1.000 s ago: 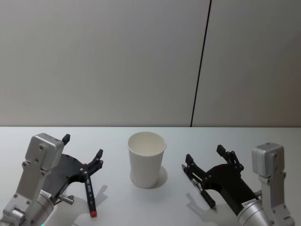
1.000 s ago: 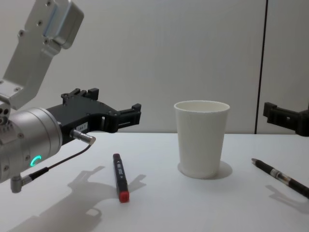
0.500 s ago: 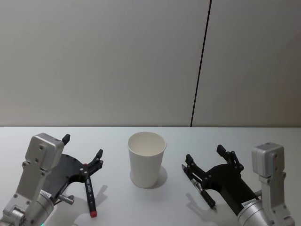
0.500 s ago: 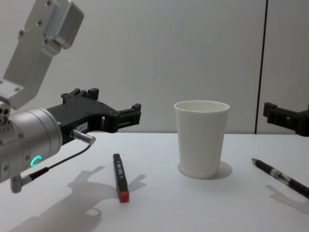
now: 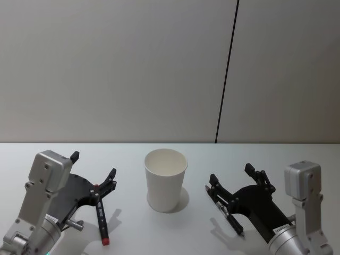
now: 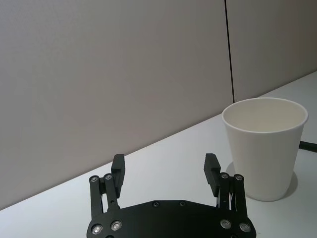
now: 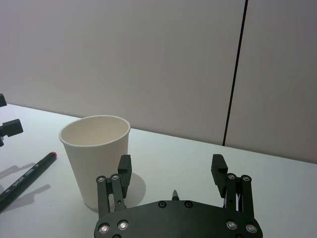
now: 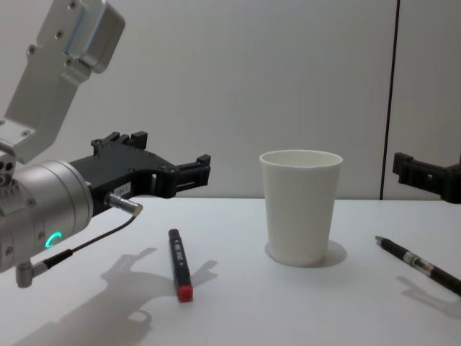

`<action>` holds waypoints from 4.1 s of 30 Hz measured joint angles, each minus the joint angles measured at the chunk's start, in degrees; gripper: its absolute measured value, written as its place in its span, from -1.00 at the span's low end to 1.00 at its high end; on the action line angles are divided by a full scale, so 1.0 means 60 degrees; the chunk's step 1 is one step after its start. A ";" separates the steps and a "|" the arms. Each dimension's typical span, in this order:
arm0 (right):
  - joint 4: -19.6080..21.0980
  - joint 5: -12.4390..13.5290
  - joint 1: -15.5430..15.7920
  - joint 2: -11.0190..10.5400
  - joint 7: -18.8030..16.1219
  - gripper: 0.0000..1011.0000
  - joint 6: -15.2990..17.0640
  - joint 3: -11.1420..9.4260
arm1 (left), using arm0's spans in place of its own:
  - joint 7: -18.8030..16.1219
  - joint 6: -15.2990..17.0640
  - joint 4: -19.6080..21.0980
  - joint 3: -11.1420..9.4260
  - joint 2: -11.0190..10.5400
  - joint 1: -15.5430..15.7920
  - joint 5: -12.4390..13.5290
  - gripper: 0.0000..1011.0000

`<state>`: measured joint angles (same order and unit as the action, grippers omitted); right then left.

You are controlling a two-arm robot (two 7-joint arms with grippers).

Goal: Place the pen into the pen holder.

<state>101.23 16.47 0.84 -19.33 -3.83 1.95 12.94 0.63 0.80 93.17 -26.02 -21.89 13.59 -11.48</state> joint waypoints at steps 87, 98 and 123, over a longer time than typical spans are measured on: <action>0.0303 -0.0010 -0.1512 0.0804 0.0920 0.98 0.7232 -0.0225 | 0.0000 0.0000 0.0000 0.0000 0.0000 -0.0001 0.0000 0.98; -0.0086 -0.0240 -0.1772 0.0998 0.1054 0.98 0.7333 -0.0047 | 0.0000 0.0000 0.0000 0.0000 0.0000 -0.0001 -0.0001 0.98; -0.0546 -0.0628 -0.1916 0.1261 0.1212 0.98 0.7347 0.0140 | 0.0000 -0.0001 0.0000 0.0000 0.0000 -0.0001 0.0000 0.98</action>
<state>97.95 12.70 -10.66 -11.77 3.44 46.03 13.78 0.63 0.79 93.18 -26.02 -21.90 13.59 -11.48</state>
